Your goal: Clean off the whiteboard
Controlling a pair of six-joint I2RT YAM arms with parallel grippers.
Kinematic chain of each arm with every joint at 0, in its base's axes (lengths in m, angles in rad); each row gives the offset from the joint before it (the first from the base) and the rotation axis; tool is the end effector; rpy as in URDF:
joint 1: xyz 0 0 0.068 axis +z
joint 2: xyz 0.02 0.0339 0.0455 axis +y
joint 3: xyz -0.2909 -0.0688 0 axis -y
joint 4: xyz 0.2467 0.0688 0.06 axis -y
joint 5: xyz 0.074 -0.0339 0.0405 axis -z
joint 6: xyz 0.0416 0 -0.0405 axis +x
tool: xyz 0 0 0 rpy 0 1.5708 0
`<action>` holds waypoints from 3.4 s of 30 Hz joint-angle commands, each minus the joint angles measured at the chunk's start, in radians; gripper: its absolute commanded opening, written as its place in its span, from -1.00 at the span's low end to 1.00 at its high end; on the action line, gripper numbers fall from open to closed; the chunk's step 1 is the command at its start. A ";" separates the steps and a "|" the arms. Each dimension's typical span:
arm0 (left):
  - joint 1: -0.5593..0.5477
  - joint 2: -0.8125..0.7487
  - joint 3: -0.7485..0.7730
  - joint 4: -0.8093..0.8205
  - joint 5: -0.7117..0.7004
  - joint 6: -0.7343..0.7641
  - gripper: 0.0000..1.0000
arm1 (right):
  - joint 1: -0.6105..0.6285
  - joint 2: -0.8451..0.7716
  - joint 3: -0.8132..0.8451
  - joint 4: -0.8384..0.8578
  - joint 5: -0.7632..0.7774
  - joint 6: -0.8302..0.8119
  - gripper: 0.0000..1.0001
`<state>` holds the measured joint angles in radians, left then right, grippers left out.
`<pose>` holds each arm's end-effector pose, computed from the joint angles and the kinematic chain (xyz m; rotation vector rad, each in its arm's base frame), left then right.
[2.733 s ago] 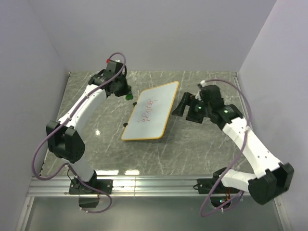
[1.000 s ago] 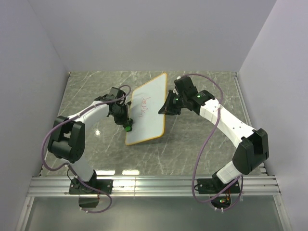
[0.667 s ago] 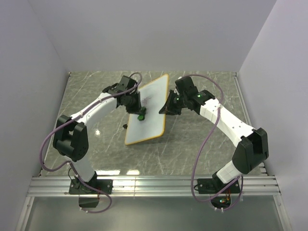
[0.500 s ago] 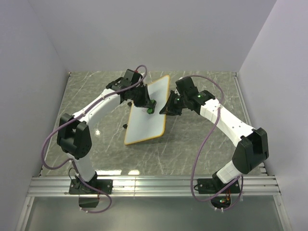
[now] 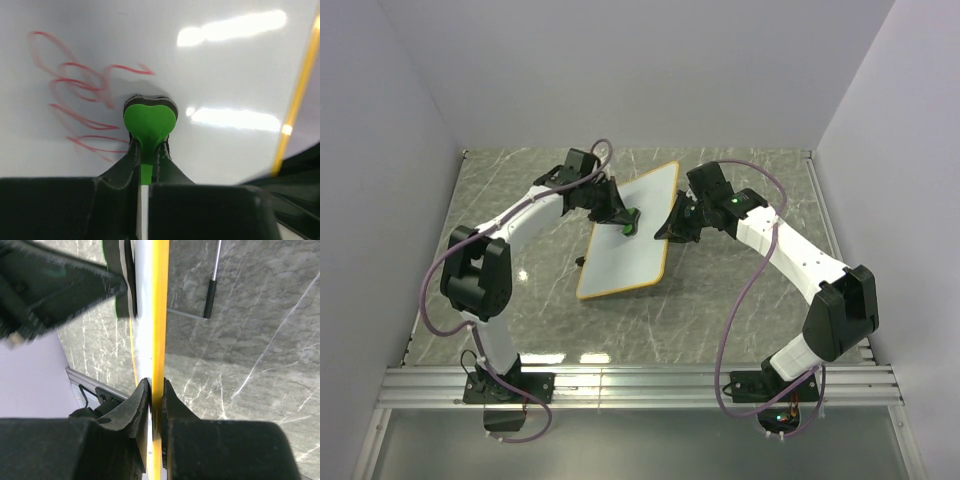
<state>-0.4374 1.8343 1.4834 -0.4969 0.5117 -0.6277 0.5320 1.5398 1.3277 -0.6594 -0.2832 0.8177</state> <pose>0.3728 -0.1968 0.2832 0.0089 2.5772 -1.0703 0.2855 0.1815 0.3238 0.2387 2.6181 0.8903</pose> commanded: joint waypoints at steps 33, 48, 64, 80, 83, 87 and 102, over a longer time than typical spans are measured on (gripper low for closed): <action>0.037 0.269 0.178 -0.170 0.019 0.065 -0.99 | 0.049 0.065 0.002 -0.042 0.026 -0.138 -1.00; 0.112 0.246 0.040 -0.189 0.024 0.117 -0.99 | 0.051 0.092 0.018 -0.048 0.030 -0.140 -1.00; -0.029 0.138 0.152 -0.227 0.093 -0.012 -0.99 | 0.049 0.143 0.053 -0.032 0.004 -0.140 -1.00; 0.157 0.488 0.373 -0.344 0.001 0.143 -0.99 | 0.049 0.091 0.019 -0.069 0.039 -0.167 -1.00; 0.157 0.474 0.307 -0.312 -0.004 0.154 -0.99 | 0.049 0.091 0.011 -0.071 0.036 -0.169 -1.00; 0.134 0.447 0.327 -0.311 0.014 0.161 -0.99 | 0.049 0.103 0.011 -0.068 0.019 -0.170 -1.00; -0.153 0.339 0.541 -0.305 0.111 0.221 -0.99 | 0.049 0.144 0.025 -0.049 -0.008 -0.186 -1.00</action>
<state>-0.4599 2.1548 2.0289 -0.7956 0.4736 -0.4114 0.5308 1.5909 1.3819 -0.7345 -0.2859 0.7567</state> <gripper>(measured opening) 0.060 0.230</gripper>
